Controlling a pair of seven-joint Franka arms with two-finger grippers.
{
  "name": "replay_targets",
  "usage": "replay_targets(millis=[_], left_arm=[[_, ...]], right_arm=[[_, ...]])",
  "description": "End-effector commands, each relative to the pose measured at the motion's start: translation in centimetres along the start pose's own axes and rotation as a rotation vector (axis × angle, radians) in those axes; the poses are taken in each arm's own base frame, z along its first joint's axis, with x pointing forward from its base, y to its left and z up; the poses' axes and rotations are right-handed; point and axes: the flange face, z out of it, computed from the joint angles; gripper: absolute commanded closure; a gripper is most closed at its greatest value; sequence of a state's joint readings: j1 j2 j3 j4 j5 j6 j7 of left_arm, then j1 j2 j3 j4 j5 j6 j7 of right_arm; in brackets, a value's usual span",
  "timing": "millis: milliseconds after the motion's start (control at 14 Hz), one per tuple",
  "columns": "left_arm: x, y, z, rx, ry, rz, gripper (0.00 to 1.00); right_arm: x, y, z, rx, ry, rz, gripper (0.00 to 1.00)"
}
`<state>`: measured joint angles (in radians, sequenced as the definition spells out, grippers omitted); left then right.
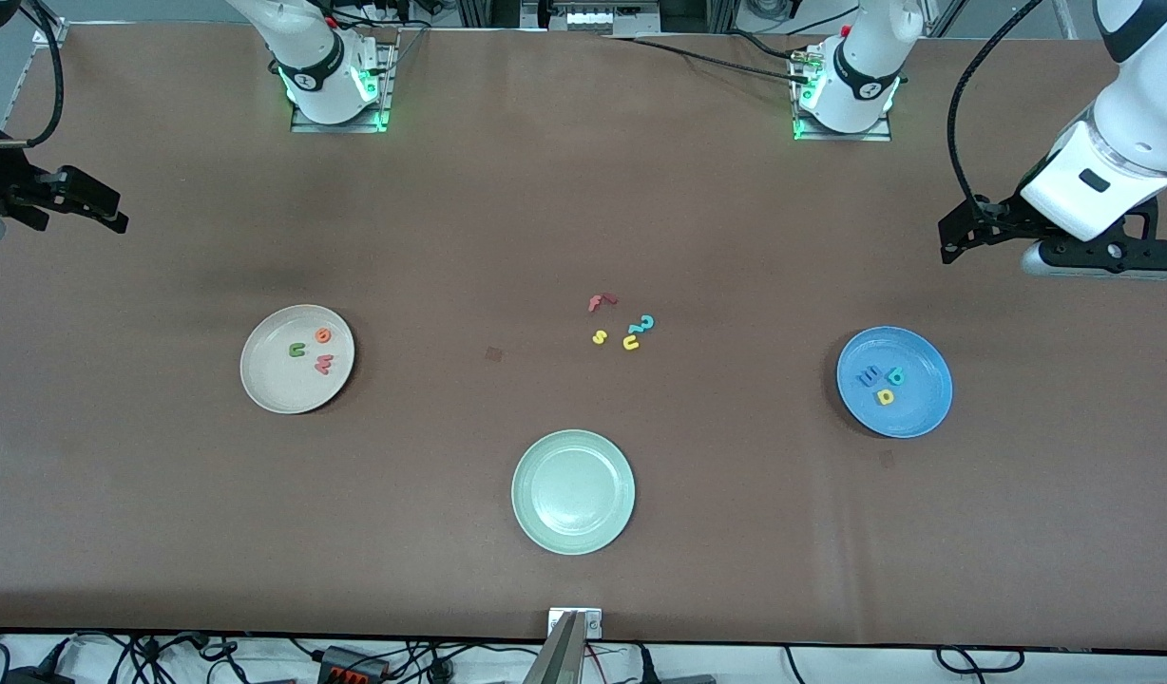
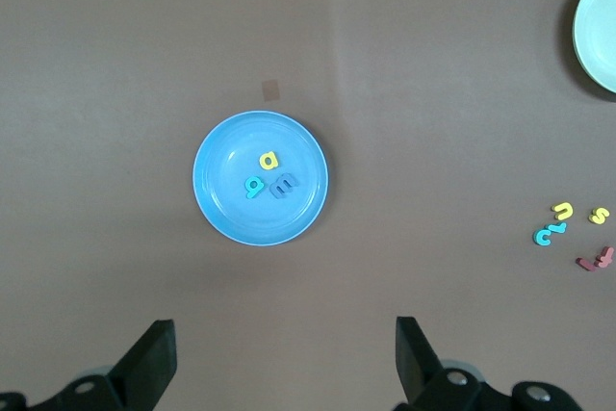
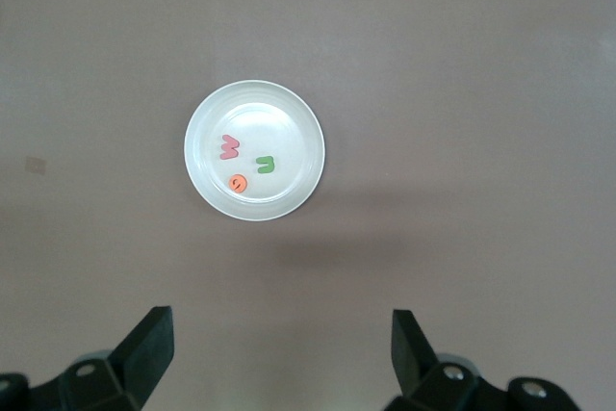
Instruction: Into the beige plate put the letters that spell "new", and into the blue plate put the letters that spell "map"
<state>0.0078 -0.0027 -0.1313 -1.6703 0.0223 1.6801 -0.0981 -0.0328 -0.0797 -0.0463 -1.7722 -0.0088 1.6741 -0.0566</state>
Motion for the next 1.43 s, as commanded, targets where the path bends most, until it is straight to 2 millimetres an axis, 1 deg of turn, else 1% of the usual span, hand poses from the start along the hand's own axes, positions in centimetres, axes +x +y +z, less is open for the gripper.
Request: replay_targets(millis=[0,143,643,1000,1286,1357], left_arm=[[0.08,-0.01,-0.39,-0.015,-0.006,0.010,0.00],[0.08,-0.01,-0.39,-0.015,-0.006,0.010,0.00],[0.08,-0.03,-0.39,-0.013,-0.006,0.008,0.00],[0.06,-0.02,-0.38,-0.015,-0.008,0.001,0.00],[0.04,-0.21,-0.22,-0.029,-0.014,-0.015,0.00],[0.09,-0.80,-0.20,-0.029,-0.014,-0.019,0.00]], right_arm=[[-0.55,-0.08,-0.12,-0.011,0.012,0.009,0.00],[-0.58,-0.05,-0.21,-0.014,0.015,0.040,0.00],[-0.66,0.19,-0.15,-0.013,0.009,0.025,0.00],[-0.25,0.21,0.30,-0.014,0.010,0.010,0.00],[0.00,0.38,0.42,-0.014,0.019,0.013,0.00],[0.01,0.38,0.35,-0.014,0.021,0.013,0.00]])
